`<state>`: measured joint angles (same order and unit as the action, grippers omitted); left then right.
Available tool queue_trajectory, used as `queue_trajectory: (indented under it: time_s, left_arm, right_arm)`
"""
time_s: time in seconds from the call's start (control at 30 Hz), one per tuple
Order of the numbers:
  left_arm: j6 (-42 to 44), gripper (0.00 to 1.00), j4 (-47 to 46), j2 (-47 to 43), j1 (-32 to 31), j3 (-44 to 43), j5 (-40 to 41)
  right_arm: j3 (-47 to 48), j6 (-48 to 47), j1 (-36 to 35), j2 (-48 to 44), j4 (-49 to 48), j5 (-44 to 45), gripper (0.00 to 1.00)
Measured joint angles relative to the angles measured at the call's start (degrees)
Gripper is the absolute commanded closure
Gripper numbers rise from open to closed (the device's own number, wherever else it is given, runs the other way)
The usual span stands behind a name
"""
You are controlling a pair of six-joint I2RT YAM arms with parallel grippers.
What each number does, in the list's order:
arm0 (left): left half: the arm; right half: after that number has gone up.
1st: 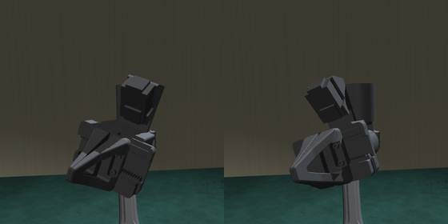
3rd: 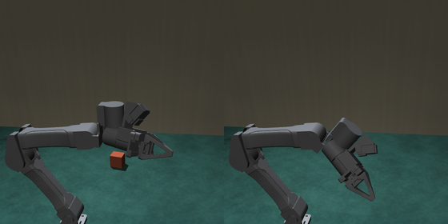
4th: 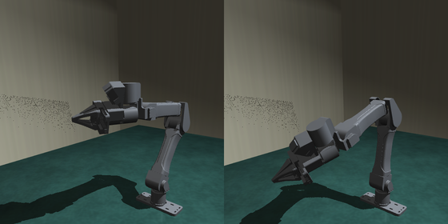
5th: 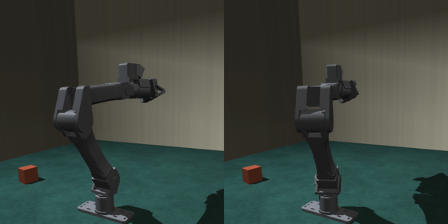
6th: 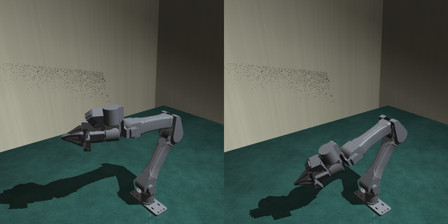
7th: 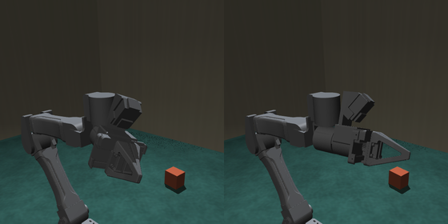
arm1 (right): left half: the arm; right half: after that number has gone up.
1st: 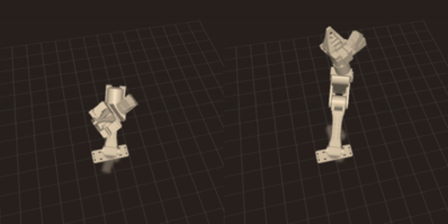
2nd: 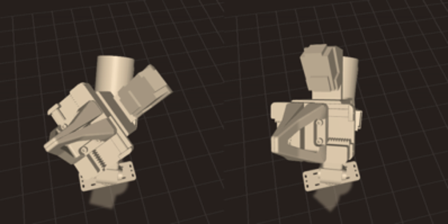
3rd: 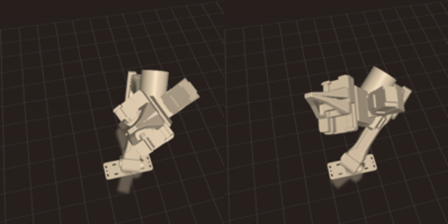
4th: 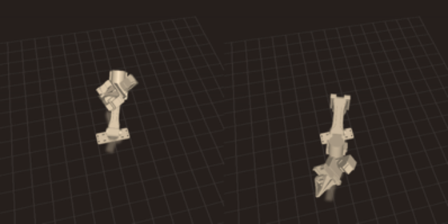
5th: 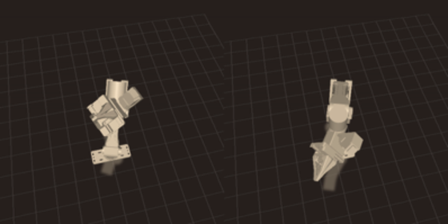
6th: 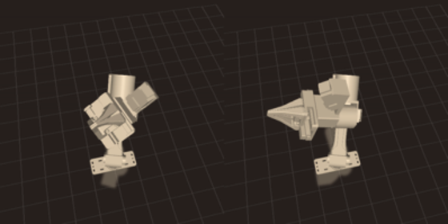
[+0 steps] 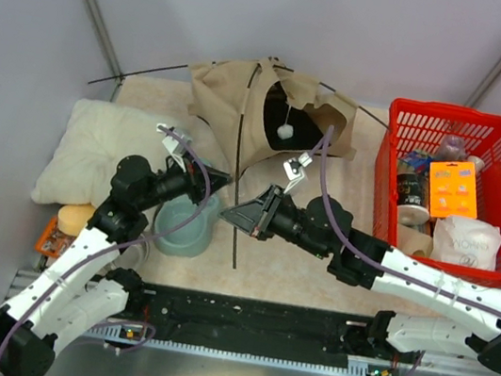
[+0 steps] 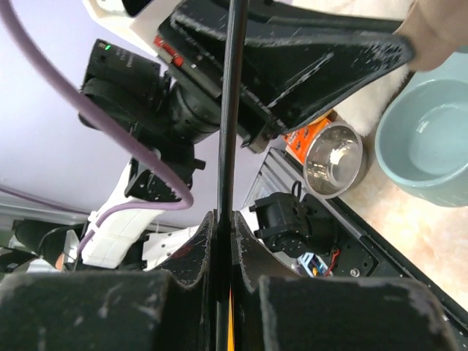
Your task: Set up the pet tent
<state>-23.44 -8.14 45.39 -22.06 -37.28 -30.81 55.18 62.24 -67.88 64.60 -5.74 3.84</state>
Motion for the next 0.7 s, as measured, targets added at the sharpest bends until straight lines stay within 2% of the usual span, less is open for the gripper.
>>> queue_trajectory:
  time_s: [0.17, 0.37, 0.53, 0.7]
  left_arm:
    - [-1.33, 1.00, 2.43, -3.37, 0.00, 1.01, -3.72]
    - [-2.62, 1.00, 9.53, -10.93, 0.07, 1.86, -6.27]
    - [-1.25, 1.00, 18.05, -16.92, 0.17, 1.88, -5.53]
    - [-2.56, 1.00, 18.78, -16.79, 0.13, 1.88, -1.79]
  right_arm:
    - [0.11, 0.44, 0.07, 2.05, 0.90, 0.20, 1.00]
    - [0.70, 1.05, 0.11, 4.26, 0.94, 0.59, 1.00]
    - [1.51, 1.09, 0.11, 5.99, -0.52, 0.07, 1.00]
    - [1.51, 2.84, 0.15, 6.19, -2.10, -0.50, 1.00]
